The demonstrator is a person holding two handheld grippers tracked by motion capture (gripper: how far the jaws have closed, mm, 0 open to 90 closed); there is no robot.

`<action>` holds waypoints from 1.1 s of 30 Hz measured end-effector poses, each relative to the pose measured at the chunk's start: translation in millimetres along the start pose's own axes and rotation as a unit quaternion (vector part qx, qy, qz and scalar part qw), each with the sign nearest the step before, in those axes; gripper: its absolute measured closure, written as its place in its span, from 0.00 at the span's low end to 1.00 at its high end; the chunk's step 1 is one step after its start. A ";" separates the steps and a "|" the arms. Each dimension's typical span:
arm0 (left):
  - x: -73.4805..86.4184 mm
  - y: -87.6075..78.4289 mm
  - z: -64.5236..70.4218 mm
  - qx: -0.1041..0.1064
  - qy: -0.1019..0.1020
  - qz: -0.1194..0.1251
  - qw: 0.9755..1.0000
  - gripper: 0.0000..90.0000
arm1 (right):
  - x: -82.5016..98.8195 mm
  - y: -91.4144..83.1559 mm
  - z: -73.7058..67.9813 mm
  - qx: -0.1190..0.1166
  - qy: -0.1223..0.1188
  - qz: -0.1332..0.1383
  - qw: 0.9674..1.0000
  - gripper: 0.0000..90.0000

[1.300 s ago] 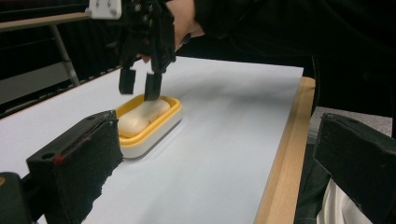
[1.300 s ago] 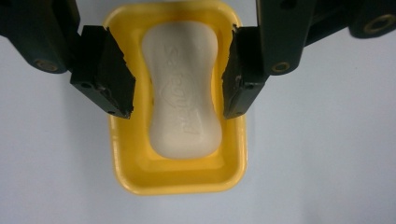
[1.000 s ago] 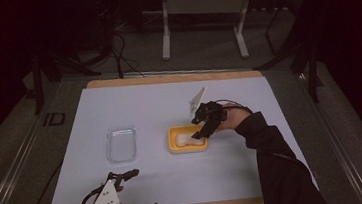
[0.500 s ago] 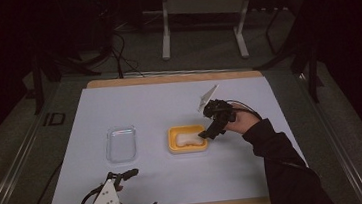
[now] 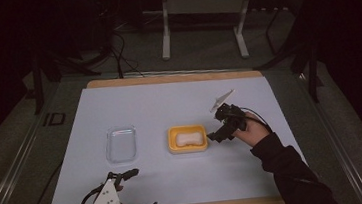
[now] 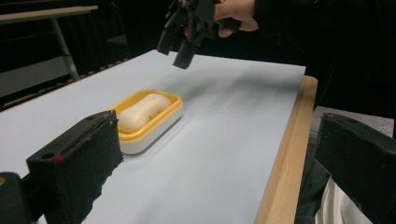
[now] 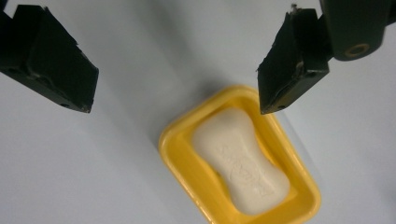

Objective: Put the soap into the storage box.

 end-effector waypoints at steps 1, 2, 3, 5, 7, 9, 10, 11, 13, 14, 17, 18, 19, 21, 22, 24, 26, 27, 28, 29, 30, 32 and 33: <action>0.0 0.0 0.0 0.000 0.000 0.000 1.000 0.01 | 5.7 0.5 -0.7 0.008 0.004 0.000 1.000 0.12; 0.1 0.1 0.0 0.000 0.000 0.000 1.000 0.01 | 8.4 0.8 -1.4 0.015 0.006 0.002 1.000 0.12; 0.2 0.1 -0.1 0.000 0.000 0.000 1.000 0.01 | 8.4 0.8 -1.4 0.015 0.006 0.002 1.000 0.12; 0.2 0.2 -0.2 -0.001 -0.001 0.000 1.000 0.01 | 15.8 0.8 -2.9 0.025 0.022 0.011 0.999 0.12; 0.2 0.3 -0.3 -0.001 -0.002 0.000 1.000 0.01 | 18.8 -0.1 -3.0 0.033 0.029 0.021 0.999 0.13; 0.3 0.6 -0.3 -0.001 -0.001 -0.001 1.000 0.01 | 25.9 -2.9 -2.3 0.046 0.052 0.035 0.997 0.14; 0.3 0.6 -0.3 -0.001 -0.001 -0.001 1.000 0.01 | 25.9 -2.9 -2.3 0.046 0.052 0.035 0.997 0.14; 0.3 0.8 -0.3 -0.001 -0.001 -0.001 1.000 0.01 | 31.2 -5.9 -3.2 0.052 0.058 0.049 0.996 0.14; 0.4 0.9 -0.4 -0.001 -0.003 -0.002 1.000 0.01 | 37.6 -9.2 -3.8 0.058 0.067 0.063 0.994 0.14; 0.4 0.9 -0.4 -0.001 -0.003 -0.002 1.000 0.01 | 37.6 -9.2 -3.8 0.058 0.067 0.063 0.994 0.14; 0.3 1.3 -0.6 -0.001 -0.006 -0.001 1.000 0.01 | 46.8 -11.0 -7.4 0.060 0.089 0.070 0.992 0.14; 0.4 1.2 -0.5 -0.001 -0.005 -0.002 1.000 0.01 | 48.8 -10.9 -9.1 0.059 0.092 0.072 0.991 0.14; 0.4 1.2 -0.5 -0.001 -0.005 -0.002 1.000 0.01 | 50.9 -10.8 -10.7 0.061 0.092 0.075 0.991 0.14; 0.4 1.1 -0.4 -0.002 -0.004 -0.003 1.000 0.01 | 55.5 -11.0 -14.1 0.070 0.096 0.079 0.990 0.14; 0.5 0.9 -0.7 -0.004 -0.003 -0.004 1.000 0.01 | 58.3 -11.6 -16.1 0.068 0.097 0.086 0.989 0.14; 0.8 0.8 -1.2 -0.006 -0.004 -0.006 1.000 0.01 | 62.4 -12.6 -17.5 0.071 0.099 0.092 0.988 0.14; 0.7 0.7 -1.1 -0.005 -0.004 -0.005 1.000 0.01 | 67.2 -13.5 -18.4 0.065 0.103 0.096 0.988 0.14; 0.6 0.6 -0.7 -0.004 -0.004 -0.005 1.000 0.01 | 69.9 -13.9 -18.6 0.071 0.106 0.097 0.987 0.14; 0.6 0.6 -0.7 -0.004 -0.004 -0.005 1.000 0.01 | 72.5 -14.2 -19.2 0.070 0.109 0.099 0.987 0.14; 0.6 0.6 -0.7 -0.004 -0.004 -0.006 1.000 0.01 | 75.1 -14.2 -20.0 0.065 0.113 0.100 0.986 0.14; 0.5 0.5 -0.4 -0.004 -0.005 -0.005 1.000 0.01 | 78.6 -14.2 -21.4 0.069 0.117 0.103 0.985 0.14; 0.4 0.4 -0.4 -0.004 -0.005 -0.004 1.000 0.01 | 80.6 -14.3 -22.3 0.072 0.117 0.104 0.985 0.14; 0.4 0.4 -0.4 -0.004 -0.005 -0.005 1.000 0.01 | 85.6 -14.7 -25.3 0.077 0.117 0.105 0.985 0.14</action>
Point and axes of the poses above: each handheld gripper's, and its own axes: y roughly forward along the jaws, x roughly out of its underside, z roughly to its right, the point moved 2 cm from there along y, roughly forward along the jaws, and after that the axes turned 8 degrees about -x, right-handed, at the moved point
